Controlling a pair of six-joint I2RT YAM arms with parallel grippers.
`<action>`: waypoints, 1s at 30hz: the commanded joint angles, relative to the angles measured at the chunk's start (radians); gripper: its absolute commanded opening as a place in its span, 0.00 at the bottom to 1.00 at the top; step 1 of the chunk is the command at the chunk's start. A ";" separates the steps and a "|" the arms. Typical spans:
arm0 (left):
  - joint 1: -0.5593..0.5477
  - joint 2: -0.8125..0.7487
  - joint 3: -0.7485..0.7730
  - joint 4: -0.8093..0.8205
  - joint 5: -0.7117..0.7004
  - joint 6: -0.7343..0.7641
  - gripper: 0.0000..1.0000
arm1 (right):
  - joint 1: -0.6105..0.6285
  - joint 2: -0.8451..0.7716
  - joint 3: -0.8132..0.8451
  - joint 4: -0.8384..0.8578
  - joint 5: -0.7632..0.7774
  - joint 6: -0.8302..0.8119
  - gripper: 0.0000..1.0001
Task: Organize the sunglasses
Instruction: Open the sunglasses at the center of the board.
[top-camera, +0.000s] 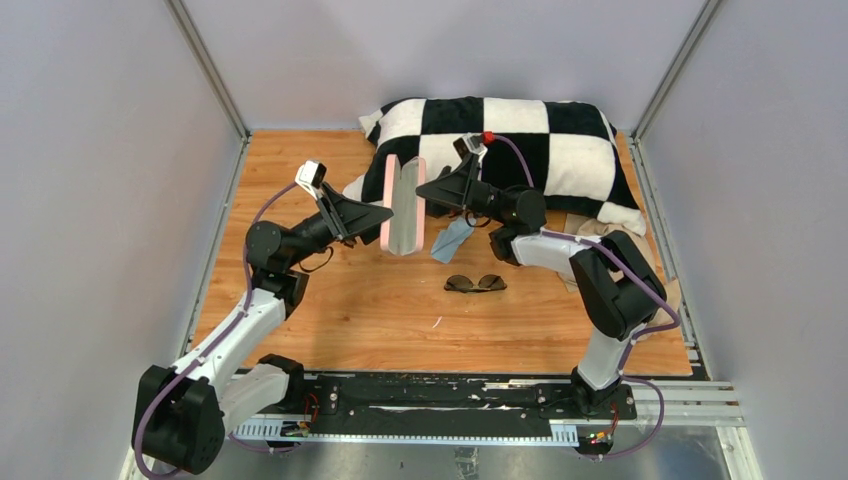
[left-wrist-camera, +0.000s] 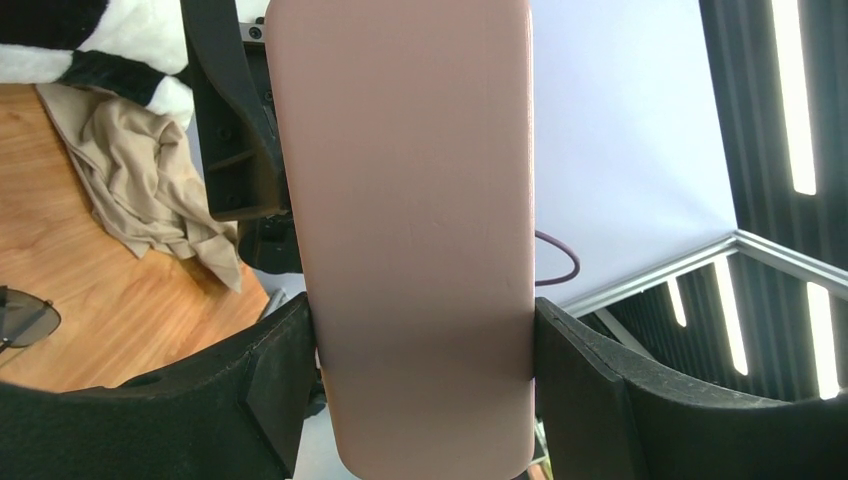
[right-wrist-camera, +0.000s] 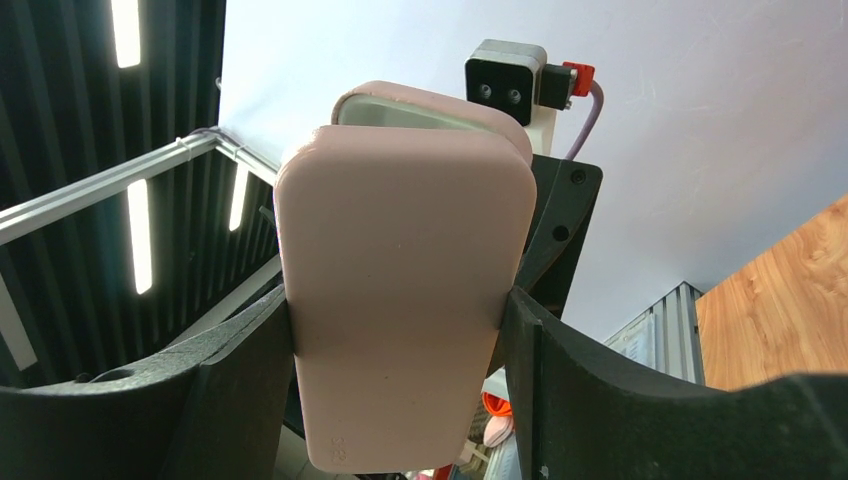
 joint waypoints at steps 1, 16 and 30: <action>0.004 -0.030 0.043 0.304 0.003 -0.086 0.00 | 0.012 0.018 0.012 -0.007 -0.142 -0.052 0.37; 0.013 -0.036 0.020 0.353 0.005 -0.111 0.00 | 0.012 -0.004 0.022 -0.007 -0.200 -0.074 0.57; 0.042 -0.056 -0.001 0.357 -0.003 -0.126 0.00 | 0.006 -0.003 -0.008 -0.009 -0.209 -0.080 0.71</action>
